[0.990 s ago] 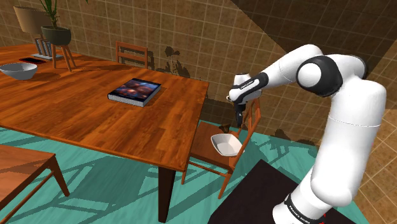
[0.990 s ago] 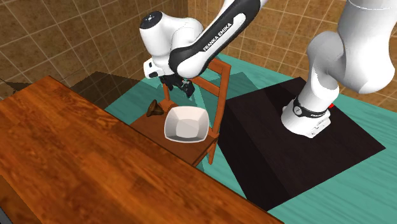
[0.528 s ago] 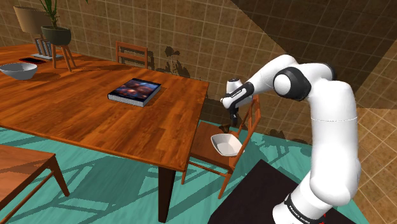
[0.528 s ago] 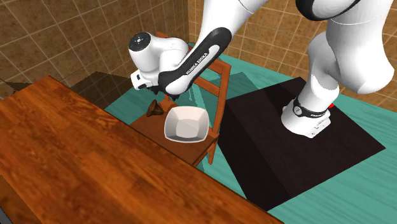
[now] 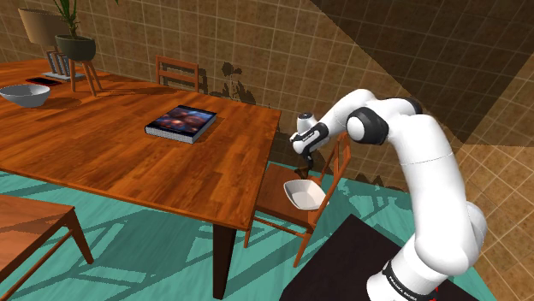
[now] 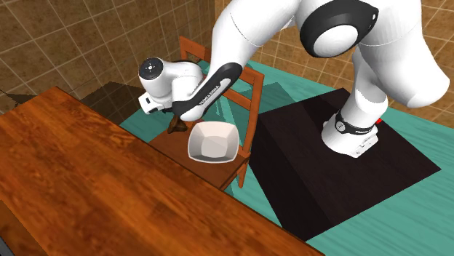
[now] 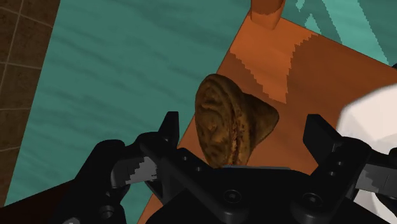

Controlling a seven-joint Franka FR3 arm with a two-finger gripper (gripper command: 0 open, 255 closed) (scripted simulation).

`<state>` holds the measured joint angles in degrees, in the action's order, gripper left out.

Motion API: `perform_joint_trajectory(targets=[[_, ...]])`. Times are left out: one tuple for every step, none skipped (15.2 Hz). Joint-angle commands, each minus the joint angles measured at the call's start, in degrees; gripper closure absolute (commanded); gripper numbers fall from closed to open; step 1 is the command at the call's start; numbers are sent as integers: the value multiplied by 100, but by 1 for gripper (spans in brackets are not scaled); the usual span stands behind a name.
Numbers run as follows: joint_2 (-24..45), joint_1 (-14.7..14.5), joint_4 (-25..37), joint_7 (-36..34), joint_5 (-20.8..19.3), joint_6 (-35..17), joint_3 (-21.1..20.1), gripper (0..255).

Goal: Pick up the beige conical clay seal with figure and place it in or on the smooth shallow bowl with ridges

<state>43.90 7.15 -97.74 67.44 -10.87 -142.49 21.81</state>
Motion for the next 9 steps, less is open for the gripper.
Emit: perform_joint_trajectory(targets=[[132,57,50,21,6,-106,-12,0],[195,84,76,26,14,-146,-21,0],[258,111,105,32,22,-185,-30,0],[322,139,134,37,30,-223,-39,0],[359,154,150,40,35,-246,-44,0],[359,154,151,40,35,-245,-44,0],[359,154,152,40,35,-245,-44,0],[359,154,152,40,35,-245,-44,0],[359,154,152,40,35,-245,-44,0]])
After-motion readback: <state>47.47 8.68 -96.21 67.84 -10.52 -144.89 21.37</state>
